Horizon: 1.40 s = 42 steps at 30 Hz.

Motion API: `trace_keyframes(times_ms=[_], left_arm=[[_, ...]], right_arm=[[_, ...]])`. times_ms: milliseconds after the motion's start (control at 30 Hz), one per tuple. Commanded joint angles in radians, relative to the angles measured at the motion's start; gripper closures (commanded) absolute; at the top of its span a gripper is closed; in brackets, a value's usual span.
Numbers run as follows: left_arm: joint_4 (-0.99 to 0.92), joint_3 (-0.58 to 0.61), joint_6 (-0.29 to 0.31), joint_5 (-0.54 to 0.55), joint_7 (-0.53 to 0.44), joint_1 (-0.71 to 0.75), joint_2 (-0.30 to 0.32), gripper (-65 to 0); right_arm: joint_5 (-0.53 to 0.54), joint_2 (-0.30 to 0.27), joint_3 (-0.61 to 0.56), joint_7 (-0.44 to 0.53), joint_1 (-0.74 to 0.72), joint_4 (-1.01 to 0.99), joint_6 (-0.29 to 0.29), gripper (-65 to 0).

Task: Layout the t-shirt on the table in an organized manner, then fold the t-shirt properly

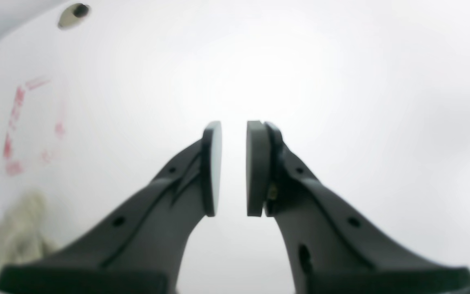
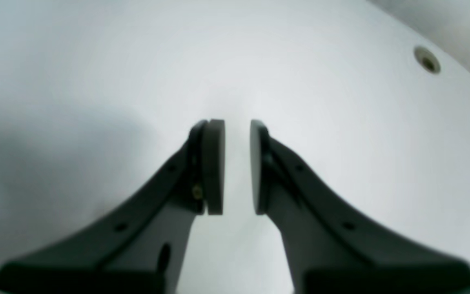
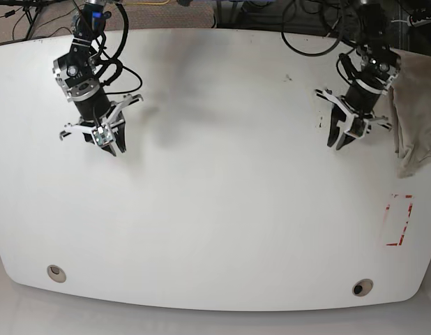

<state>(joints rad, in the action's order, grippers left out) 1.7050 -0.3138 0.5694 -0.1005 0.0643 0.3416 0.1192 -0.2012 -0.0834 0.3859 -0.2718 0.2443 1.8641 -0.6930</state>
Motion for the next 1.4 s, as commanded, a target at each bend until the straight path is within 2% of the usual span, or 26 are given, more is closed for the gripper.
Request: trace_keyframes(times_ms=[0,200,367,767,867,1067,1233,1367], left_arm=[[0.112,-0.006,-0.005,0.017,-0.031,0.073,-0.037,-9.7],[0.258,-0.006,-0.005,0.017,-0.031,0.301,-0.103,-9.7],[0.292,-0.006,-0.005,0.02,-0.033,0.495,-0.145,-9.7],[0.223,-0.006,-0.005,0.02,-0.031,0.815,-0.152,-9.6],[0.168,-0.006,-0.005,0.02,-0.031,0.842,-0.151,-9.6],[-0.009,-0.006,-0.005,0.018,-0.031,0.836,-0.146,-9.6],[-0.19,-0.005,-0.005,0.018,-0.033,0.733,-0.103,-9.6],[-0.354,-0.005,-0.004,0.018,-0.033,0.62,-0.091,-9.6]], right_arm=[[0.039,-0.002,0.035,0.076,0.065,0.019,0.008,-10.9],[0.173,-0.008,0.083,0.092,0.232,0.036,0.019,-10.9],[0.271,-0.006,0.117,0.092,0.399,0.084,0.019,-10.9],[0.405,0.0,0.12,0.096,0.755,0.101,0.009,-10.8],[0.434,0.0,0.115,0.092,0.82,0.096,0.009,-10.8],[0.441,-0.006,0.025,0.092,0.918,0.039,0.009,-10.8],[0.435,-0.006,-0.052,0.096,0.916,-0.106,0.016,-10.8],[0.366,-0.003,-0.112,0.128,0.852,-0.277,0.019,-10.8]])
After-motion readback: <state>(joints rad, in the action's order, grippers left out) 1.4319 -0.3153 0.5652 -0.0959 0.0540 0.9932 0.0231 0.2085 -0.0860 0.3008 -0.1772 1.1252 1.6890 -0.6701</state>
